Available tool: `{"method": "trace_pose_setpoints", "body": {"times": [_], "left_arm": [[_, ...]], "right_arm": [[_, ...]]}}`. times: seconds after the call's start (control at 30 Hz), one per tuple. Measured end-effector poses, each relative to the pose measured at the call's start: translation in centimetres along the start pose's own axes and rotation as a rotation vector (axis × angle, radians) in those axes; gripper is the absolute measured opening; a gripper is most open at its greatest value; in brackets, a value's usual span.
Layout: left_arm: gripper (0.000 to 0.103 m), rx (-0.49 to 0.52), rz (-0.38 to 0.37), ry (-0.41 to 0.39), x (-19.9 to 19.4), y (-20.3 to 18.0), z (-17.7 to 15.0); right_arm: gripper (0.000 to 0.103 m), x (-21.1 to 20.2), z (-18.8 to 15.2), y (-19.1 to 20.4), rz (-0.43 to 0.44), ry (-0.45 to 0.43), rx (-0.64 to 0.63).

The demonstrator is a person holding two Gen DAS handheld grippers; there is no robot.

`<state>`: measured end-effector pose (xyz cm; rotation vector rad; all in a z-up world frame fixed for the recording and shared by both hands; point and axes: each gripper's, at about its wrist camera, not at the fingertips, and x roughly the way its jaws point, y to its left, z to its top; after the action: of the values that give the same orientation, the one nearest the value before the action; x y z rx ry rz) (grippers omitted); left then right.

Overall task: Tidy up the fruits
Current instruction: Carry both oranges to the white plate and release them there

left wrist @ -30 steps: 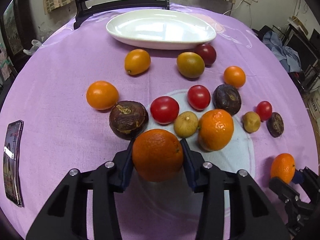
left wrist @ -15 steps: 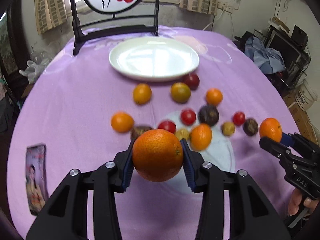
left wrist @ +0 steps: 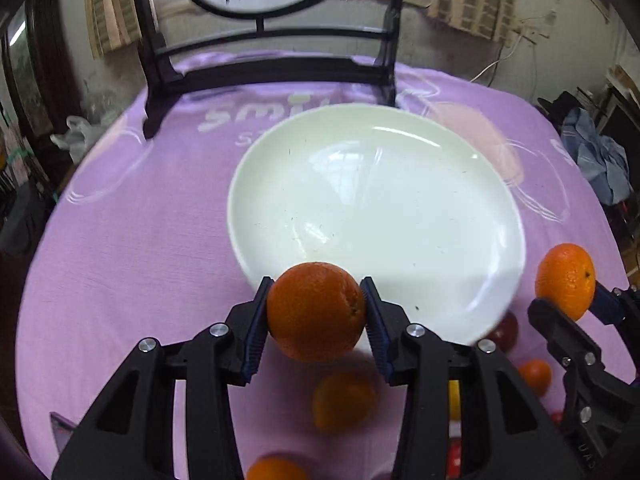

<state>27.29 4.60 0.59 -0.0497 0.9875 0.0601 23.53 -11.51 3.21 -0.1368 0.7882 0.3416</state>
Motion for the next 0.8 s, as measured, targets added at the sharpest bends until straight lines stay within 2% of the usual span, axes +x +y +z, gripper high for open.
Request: {"method": "trace_pose_setpoints", "body": {"times": [0.2, 0.23, 0.27, 0.3, 0.37, 0.4, 0.53, 0.6, 0.67, 0.8], "left_arm": [[0.043, -0.009, -0.019, 0.043, 2.4, 0.2, 1.0], [0.043, -0.010, -0.016, 0.028, 1.9, 0.2, 1.2], [0.048, -0.007, -0.018, 0.009, 1.1, 0.2, 1.3], [0.058, -0.003, -0.022, -0.009, 0.3, 0.0, 1.3], [0.069, 0.010, -0.016, -0.075, -2.3, -0.3, 1.1], [0.071, 0.024, -0.004, -0.106, -3.8, -0.5, 0.7], [0.073, 0.068, -0.017, -0.137, -7.6, -1.2, -1.3], [0.081, 0.076, -0.021, -0.161, -9.3, -1.3, -2.8], [0.085, 0.080, -0.022, -0.186, -10.8, -1.4, -4.9], [0.092, 0.090, -0.013, -0.207, -12.4, -1.5, -9.5]], "right_arm": [[0.047, 5.0, 0.5, -0.2, 0.014, 0.111, 0.024], [0.061, 5.2, 0.5, -0.3, 0.019, 0.105, 0.029], [0.071, 4.9, 0.7, -0.3, 0.007, 0.086, 0.027], [0.072, 4.1, 0.7, -0.3, -0.012, 0.056, 0.026], [0.072, 2.4, 0.7, -0.4, -0.010, 0.019, 0.017], [0.072, 1.5, 0.6, -0.4, -0.003, 0.013, 0.013], [0.072, -3.4, -1.6, -0.7, 0.014, -0.024, 0.001], [0.075, -5.6, -3.4, -0.8, 0.012, -0.040, -0.003], [0.079, -7.6, -5.4, -1.0, 0.005, -0.048, -0.003], [0.079, -10.1, -9.3, -1.7, -0.010, -0.041, 0.018]]}}
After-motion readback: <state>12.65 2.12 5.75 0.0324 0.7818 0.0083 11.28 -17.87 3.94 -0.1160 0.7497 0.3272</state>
